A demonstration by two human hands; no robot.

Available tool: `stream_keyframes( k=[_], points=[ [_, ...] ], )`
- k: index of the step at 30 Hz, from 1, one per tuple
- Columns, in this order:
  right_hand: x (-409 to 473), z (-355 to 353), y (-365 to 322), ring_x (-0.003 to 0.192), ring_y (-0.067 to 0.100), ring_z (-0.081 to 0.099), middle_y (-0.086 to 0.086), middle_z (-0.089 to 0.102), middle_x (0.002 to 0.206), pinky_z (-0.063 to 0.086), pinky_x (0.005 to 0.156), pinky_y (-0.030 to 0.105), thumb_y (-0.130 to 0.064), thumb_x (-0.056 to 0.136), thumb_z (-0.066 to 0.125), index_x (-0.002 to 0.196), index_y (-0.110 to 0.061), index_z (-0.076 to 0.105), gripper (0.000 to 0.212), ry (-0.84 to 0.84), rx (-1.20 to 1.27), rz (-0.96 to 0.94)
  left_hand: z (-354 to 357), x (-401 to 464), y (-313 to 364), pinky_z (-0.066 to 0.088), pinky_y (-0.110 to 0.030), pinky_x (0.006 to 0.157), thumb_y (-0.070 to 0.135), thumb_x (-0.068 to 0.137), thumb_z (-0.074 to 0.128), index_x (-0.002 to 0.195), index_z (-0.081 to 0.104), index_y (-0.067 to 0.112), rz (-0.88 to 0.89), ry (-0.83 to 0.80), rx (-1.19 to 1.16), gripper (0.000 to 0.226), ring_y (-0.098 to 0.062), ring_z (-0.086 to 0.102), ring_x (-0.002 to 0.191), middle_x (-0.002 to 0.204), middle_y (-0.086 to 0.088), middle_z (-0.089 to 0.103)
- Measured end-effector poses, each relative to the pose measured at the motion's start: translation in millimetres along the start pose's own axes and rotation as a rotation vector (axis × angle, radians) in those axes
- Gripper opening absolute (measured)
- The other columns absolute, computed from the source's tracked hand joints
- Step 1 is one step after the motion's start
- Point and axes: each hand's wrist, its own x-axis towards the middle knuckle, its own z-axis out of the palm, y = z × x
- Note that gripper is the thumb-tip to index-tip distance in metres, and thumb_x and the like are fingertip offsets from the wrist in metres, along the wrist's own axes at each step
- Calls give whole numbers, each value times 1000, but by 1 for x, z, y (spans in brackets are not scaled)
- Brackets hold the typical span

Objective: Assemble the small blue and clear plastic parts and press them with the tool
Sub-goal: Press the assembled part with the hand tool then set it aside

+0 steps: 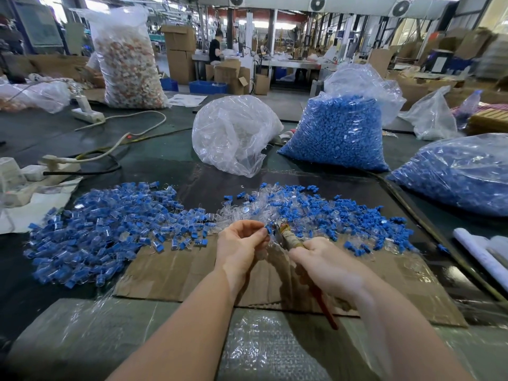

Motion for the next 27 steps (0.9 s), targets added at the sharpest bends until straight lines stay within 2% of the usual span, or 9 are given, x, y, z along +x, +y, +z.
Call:
stream_keyframes(
  k=[4, 14, 17, 21, 27],
  points=[
    [-4, -7, -4, 58, 13, 38, -1, 41, 68, 26, 52, 28, -18, 87, 49, 73, -16, 41, 17, -71, 23, 46, 0, 1, 0, 52, -19, 49, -8, 83, 61, 78, 64, 6, -6, 7, -31, 15, -9, 65, 56, 61, -2, 68],
    [-4, -2, -11, 62, 10, 44, -2, 47, 75, 29, 52, 26, -18, 88, 47, 78, -19, 46, 10, -94, -28, 56, -2, 2, 1, 51, -21, 52, -5, 81, 64, 80, 66, 8, -18, 28, -5, 13, -12, 66, 59, 69, -6, 68],
    [-4, 1, -11, 64, 8, 45, -4, 47, 77, 28, 52, 25, -19, 89, 46, 76, -20, 45, 13, -98, -35, 43, -2, 2, 1, 51, -22, 51, -4, 81, 64, 80, 66, 8, -28, 45, -2, 12, -13, 66, 58, 69, -8, 68],
    [-1, 3, -7, 55, 9, 42, -3, 45, 66, 28, 48, 24, -17, 90, 45, 70, -18, 43, 20, -78, -48, -9, 1, 1, 2, 51, -21, 50, -6, 80, 65, 78, 65, 8, -22, 65, 6, 13, -11, 65, 55, 67, -8, 67],
    [9, 13, -2, 62, 8, 41, -2, 45, 74, 30, 51, 24, -18, 94, 40, 71, -18, 39, 23, -3, -167, -40, 1, -2, 4, 53, -20, 51, -7, 81, 63, 80, 64, 5, -9, 50, 20, 12, -10, 65, 54, 67, -7, 66]
  ],
)
